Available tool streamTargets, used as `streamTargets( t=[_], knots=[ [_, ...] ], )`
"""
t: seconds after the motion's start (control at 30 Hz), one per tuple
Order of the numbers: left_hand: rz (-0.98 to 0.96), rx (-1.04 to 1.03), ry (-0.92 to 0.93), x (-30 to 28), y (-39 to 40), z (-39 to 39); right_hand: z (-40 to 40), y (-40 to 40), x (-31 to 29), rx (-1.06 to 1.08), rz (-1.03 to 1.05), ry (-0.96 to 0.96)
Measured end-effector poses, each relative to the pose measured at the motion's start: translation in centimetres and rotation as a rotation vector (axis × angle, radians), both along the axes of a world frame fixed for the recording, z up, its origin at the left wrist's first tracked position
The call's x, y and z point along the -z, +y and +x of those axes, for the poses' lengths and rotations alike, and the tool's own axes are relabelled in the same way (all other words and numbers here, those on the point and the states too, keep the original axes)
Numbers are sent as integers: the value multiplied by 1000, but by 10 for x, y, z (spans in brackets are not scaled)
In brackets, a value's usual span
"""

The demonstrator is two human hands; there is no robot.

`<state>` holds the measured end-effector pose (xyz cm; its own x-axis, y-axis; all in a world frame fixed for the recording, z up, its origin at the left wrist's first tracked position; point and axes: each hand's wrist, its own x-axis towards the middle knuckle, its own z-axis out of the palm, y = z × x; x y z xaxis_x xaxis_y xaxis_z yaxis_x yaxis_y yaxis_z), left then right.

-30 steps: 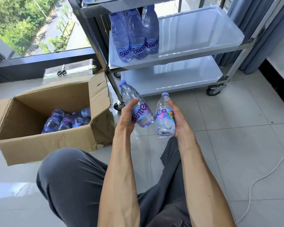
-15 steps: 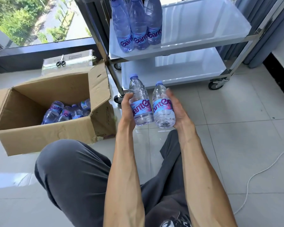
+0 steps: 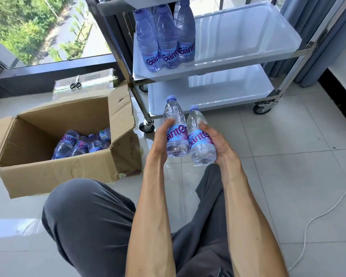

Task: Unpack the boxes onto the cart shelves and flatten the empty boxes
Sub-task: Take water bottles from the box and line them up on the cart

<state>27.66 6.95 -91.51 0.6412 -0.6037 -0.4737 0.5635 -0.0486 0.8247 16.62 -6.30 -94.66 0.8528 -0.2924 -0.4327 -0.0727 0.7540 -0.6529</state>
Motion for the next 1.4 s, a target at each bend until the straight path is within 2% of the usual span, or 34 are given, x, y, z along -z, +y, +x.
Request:
streamTargets(
  t=[0.17,0.27,0.37,0.6,0.77,0.93,1.13,1.4],
  knots=[
    [104,-111,-235,1,-7,12,-1,-16,-4,179,-278,136],
    [99,-197,-349,-3,-21,19,9,-35,-14,305,-434,184],
    [102,-281,-472,-11,-47,25,29,-55,-29,339,-596,217],
    [228,-412,-626,-30,-125,69,79,-94,-55,456,-985,163],
    [299,-486,-706,-50,-174,99,112,-126,-76,554,-1082,106],
    [328,-501,-723,-66,-207,118,149,-151,-89,586,-1156,127],
    [233,-535,-813,-78,-222,130,175,-165,-93,619,-1142,180],
    [227,-502,-858,-66,-222,123,198,-179,-87,617,-1177,171]
  ],
)
